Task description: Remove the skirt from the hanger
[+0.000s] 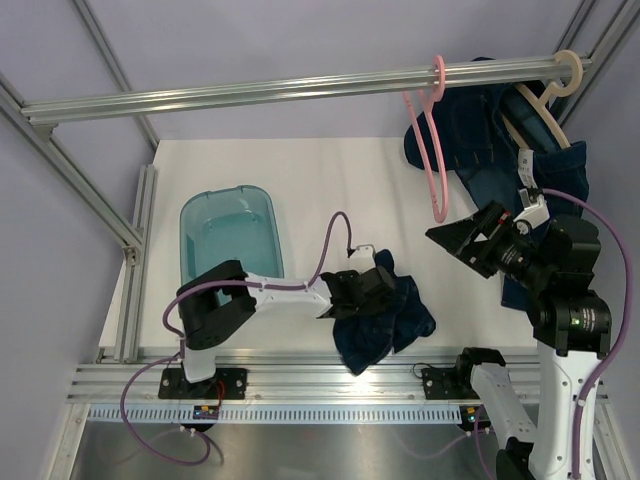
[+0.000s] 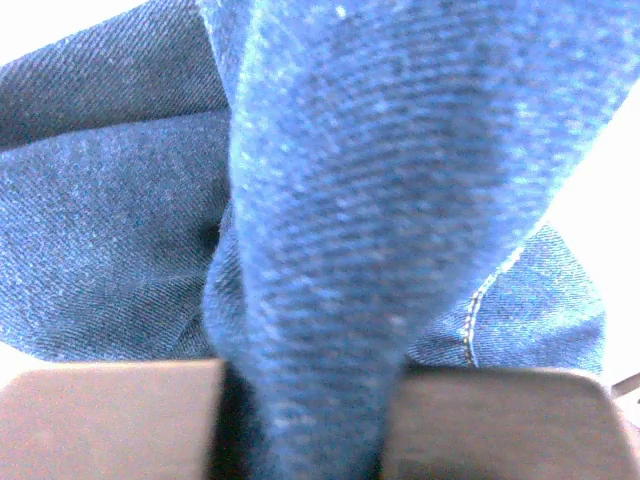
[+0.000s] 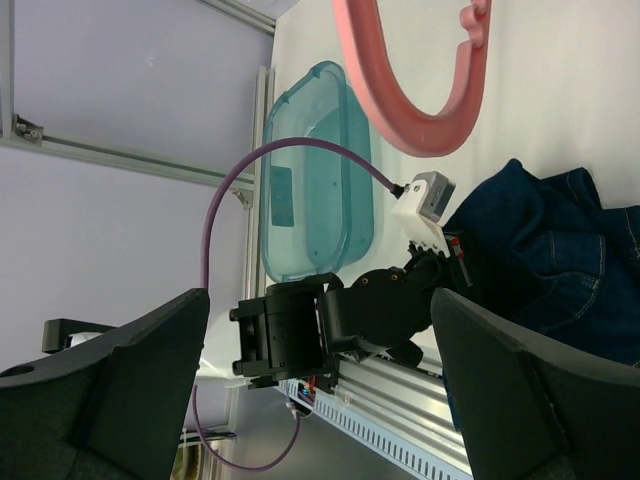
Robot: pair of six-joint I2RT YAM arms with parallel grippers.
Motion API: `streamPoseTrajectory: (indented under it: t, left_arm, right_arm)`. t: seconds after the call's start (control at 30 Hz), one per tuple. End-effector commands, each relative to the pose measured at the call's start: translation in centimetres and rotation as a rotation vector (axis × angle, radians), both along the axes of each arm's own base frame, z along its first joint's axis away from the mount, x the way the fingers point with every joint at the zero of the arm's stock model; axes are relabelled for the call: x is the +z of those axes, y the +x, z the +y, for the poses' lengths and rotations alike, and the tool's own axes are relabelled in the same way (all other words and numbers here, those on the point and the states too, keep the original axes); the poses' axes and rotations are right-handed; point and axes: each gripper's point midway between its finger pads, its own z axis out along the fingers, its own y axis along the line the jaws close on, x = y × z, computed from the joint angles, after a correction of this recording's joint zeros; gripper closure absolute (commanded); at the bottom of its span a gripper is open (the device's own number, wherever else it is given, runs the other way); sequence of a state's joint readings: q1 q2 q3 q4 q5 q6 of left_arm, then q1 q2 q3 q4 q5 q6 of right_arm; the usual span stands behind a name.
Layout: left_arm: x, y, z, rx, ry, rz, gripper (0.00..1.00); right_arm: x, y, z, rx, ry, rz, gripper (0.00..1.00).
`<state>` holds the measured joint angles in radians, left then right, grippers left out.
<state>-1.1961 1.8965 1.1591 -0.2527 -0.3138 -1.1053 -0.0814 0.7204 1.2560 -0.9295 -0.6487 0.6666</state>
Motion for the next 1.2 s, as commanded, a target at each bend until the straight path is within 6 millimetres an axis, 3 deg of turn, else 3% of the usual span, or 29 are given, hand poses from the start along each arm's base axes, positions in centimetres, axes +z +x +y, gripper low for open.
streamPoseTrajectory:
  t: [0.0, 0.1, 0.13, 0.17, 0.23, 0.27, 0.3, 0.43, 0.57, 0.67, 0.83, 0.93, 1.0, 1.07, 1.1, 1.13, 1.17]
  left_arm:
    - [-8.5, -5.1, 7.1, -0.075, 0.287, 0.185, 1.0]
    - [-3.1, -2.8, 6.8, -0.078, 0.274, 0.045, 1.0]
    - [1.2, -1.1, 6.4, -0.086, 0.266, -0.049, 1.0]
    - [2.5, -0.9, 6.2, -0.081, 0.235, -0.062, 1.0]
    - [9.7, 1.8, 6.2, -0.084, 0.232, -0.203, 1.0]
    - [11.7, 2.5, 7.5, -0.074, 0.268, -0.225, 1.0]
    - [15.7, 4.0, 7.3, -0.071, 0.245, -0.3, 1.0]
    - [24.8, 8.0, 12.5, 0.035, 0.247, -0.418, 1.0]
    - [30.8, 9.1, 19.0, 0.136, 0.252, -0.504, 1.0]
    - [33.5, 9.5, 23.2, 0.217, 0.232, -0.553, 1.0]
    - [35.2, 10.1, 29.7, 0.349, 0.244, -0.582, 1.0]
    - [34.5, 10.3, 32.6, 0.401, 0.249, -0.561, 1.0]
    - [33.1, 10.7, 33.7, 0.418, 0.238, -0.531, 1.0]
    - [32.1, 10.9, 33.7, 0.406, 0.201, -0.513, 1.0]
    - [30.2, 11.1, 34.6, 0.425, 0.221, -0.468, 1.0]
    - [29.6, 11.3, 34.6, 0.424, 0.205, -0.462, 1.0]
    - [28.9, 11.3, 33.8, 0.387, 0.161, -0.445, 1.0]
  right_arm:
    - [0.3, -0.7, 0.0, -0.002, -0.008, -0.026, 0.01]
    - [0.5, -1.4, 0.1, 0.002, -0.009, -0.031, 0.01]
    - [0.6, -1.8, 0.0, 0.001, -0.017, -0.035, 0.01]
    - [0.9, -1.8, 0.0, 0.0, -0.018, -0.044, 0.01]
    - [1.4, -2.5, 0.0, 0.0, -0.024, -0.053, 0.0]
    - [1.6, -2.7, 0.1, 0.0, -0.026, -0.059, 0.01]
    - [1.7, -3.0, 0.1, -0.001, -0.025, -0.06, 0.01]
    - [3.3, -4.0, 0.1, -0.006, -0.025, -0.097, 0.0]
    - [4.0, -4.2, 0.2, -0.008, -0.012, -0.108, 0.0]
    - [4.2, -4.2, 0.4, -0.004, 0.003, -0.112, 0.0]
    - [4.6, -4.4, 0.2, -0.018, 0.003, -0.125, 0.01]
    - [4.9, -4.6, 0.1, -0.031, -0.007, -0.133, 0.01]
    - [5.0, -4.6, 0.0, -0.036, -0.013, -0.132, 0.01]
    - [5.2, -4.8, 0.0, -0.036, -0.015, -0.14, 0.01]
    - [5.2, -4.9, 0.0, -0.037, -0.015, -0.14, 0.0]
    - [5.5, -5.0, 0.0, -0.039, -0.015, -0.147, 0.01]
    - [5.6, -5.1, 0.0, -0.039, -0.015, -0.15, 0.0]
